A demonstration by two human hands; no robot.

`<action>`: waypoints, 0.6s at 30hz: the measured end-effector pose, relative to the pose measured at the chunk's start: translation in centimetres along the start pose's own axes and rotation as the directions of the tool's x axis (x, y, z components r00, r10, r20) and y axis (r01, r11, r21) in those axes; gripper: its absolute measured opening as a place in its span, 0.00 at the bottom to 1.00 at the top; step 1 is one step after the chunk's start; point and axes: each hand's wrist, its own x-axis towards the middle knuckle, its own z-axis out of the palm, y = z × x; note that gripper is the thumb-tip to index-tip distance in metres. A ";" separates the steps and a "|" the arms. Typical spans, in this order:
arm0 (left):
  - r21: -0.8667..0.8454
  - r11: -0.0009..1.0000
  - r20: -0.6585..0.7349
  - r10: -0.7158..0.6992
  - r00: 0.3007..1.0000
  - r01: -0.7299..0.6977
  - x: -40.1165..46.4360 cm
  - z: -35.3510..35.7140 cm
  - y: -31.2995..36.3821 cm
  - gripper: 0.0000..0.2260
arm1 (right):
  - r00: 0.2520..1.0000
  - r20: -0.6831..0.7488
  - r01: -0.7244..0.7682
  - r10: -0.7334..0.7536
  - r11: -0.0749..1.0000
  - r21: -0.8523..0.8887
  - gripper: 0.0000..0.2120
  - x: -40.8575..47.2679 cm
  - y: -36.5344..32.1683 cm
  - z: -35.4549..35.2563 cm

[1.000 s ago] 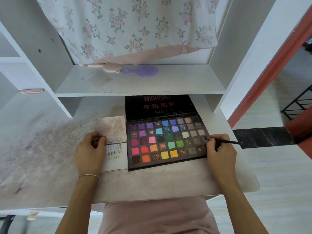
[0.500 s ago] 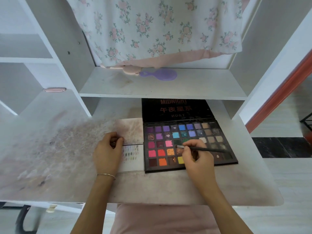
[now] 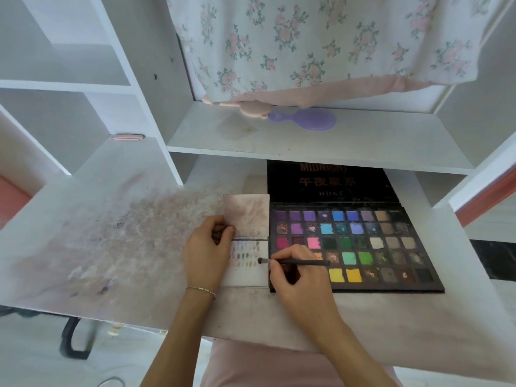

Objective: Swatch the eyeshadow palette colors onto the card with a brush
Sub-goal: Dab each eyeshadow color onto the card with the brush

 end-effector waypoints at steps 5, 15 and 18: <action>0.010 1.000 -0.003 -0.004 1.000 0.004 0.0 0.1 0.0 0.05 | 0.999 0.033 -0.026 0.027 0.999 -0.028 0.03 0.1 0.1 0.0; 0.006 1.000 -0.004 0.008 1.000 -0.008 0.0 0.1 -0.1 0.05 | 0.996 0.057 -0.059 0.063 0.996 -0.063 0.05 0.1 -0.2 0.1; 0.003 1.000 -0.003 0.006 1.000 -0.006 0.0 0.1 -0.1 0.06 | 0.996 0.062 -0.063 0.067 0.996 -0.066 0.07 0.0 -0.2 0.0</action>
